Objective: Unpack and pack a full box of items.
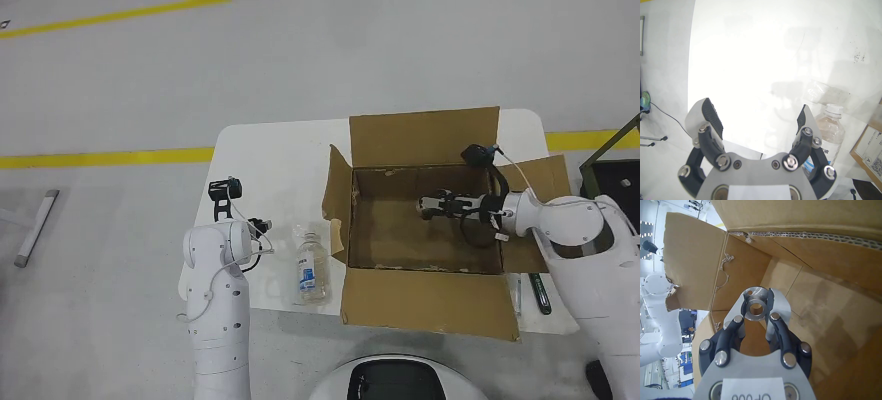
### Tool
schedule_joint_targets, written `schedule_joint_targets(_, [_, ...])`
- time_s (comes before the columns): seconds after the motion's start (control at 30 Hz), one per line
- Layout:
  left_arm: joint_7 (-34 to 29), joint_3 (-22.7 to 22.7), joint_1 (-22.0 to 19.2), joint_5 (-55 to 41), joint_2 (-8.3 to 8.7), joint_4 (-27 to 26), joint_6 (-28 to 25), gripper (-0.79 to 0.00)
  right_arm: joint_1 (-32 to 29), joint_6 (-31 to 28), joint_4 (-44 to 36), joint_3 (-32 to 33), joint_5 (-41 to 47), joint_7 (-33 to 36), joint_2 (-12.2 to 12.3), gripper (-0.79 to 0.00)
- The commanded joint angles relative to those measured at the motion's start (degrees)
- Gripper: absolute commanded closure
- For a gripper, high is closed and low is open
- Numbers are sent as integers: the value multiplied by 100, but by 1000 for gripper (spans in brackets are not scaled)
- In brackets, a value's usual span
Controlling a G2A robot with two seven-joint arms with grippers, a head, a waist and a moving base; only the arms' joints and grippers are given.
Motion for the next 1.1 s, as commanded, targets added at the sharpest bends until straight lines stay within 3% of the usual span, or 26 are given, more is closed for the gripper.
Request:
schedule_joint_targets(0.0, [0, 0, 0, 0, 0, 0, 0, -785, -82, -32, -30, 15, 227, -278, -9, 0])
schedule_joint_targets(0.1, [0, 0, 0, 0, 0, 0, 0, -785, -121, -82, -65, 207, 521, -630, 8, 0])
schedule_joint_targets(0.3, [0, 0, 0, 0, 0, 0, 0, -785, -363, -237, 96, 825, 2199, -1191, 15, 0])
schedule_joint_targets(0.53, [0, 0, 0, 0, 0, 0, 0, -785, -680, -369, 116, 1238, 3383, -1264, 46, 0])
schedule_joint_targets(1.07, [0, 0, 0, 0, 0, 0, 0, -785, -746, -504, -108, 1272, 3380, -1247, 74, 0])
